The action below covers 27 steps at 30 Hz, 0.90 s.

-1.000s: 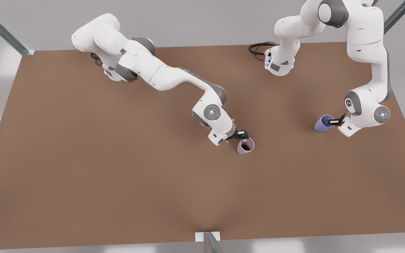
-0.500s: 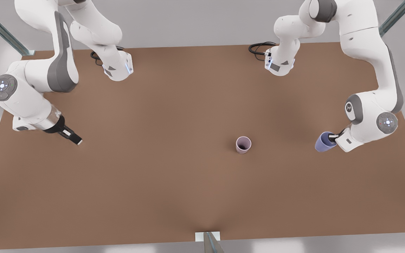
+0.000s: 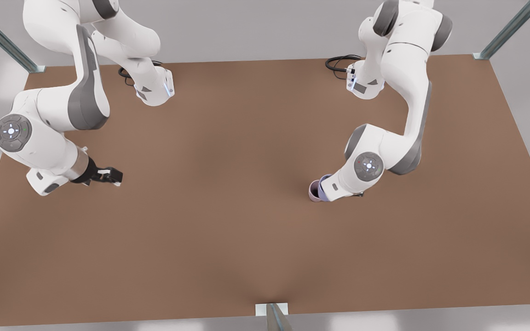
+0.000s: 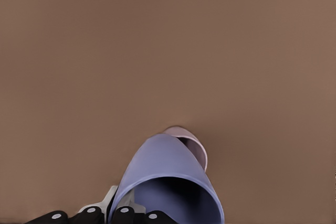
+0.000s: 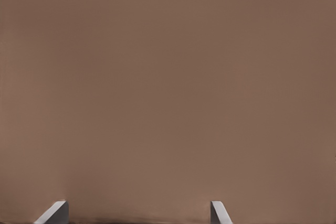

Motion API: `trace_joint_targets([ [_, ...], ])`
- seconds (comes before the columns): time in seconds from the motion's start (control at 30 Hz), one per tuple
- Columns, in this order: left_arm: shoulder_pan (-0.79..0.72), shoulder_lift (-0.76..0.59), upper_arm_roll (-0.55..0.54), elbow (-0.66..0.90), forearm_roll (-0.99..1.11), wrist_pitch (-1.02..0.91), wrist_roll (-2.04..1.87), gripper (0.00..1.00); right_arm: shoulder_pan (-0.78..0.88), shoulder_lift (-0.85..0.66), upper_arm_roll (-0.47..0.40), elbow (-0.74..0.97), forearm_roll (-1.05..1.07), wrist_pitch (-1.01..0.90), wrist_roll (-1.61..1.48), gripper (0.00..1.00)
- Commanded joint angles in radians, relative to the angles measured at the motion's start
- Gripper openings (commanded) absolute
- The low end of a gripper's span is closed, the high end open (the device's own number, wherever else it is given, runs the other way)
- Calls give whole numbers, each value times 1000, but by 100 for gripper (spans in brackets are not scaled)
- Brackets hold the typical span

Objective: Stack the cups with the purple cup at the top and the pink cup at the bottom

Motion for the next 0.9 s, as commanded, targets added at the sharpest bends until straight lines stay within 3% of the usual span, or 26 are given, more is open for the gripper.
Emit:
trace_joint_targets([
  [0.0, -1, 7, 0, 2, -3, -5, -426, 21, -1, -3, 7, -5, -5, -11, -990, 100],
  [0.07, -1, 13, -2, -3, -6, -22, -429, 21, 2, -3, 7, -2, -5, -22, -908, 100],
  [0.23, -1, 12, -22, -10, -9, -76, -429, 21, 6, 4, -3, 7, 0, -59, -26, 100],
  [0.87, 8, 59, -39, -26, -11, -56, -426, 21, -6, 18, -4, 18, 6, -57, 24, 100],
])
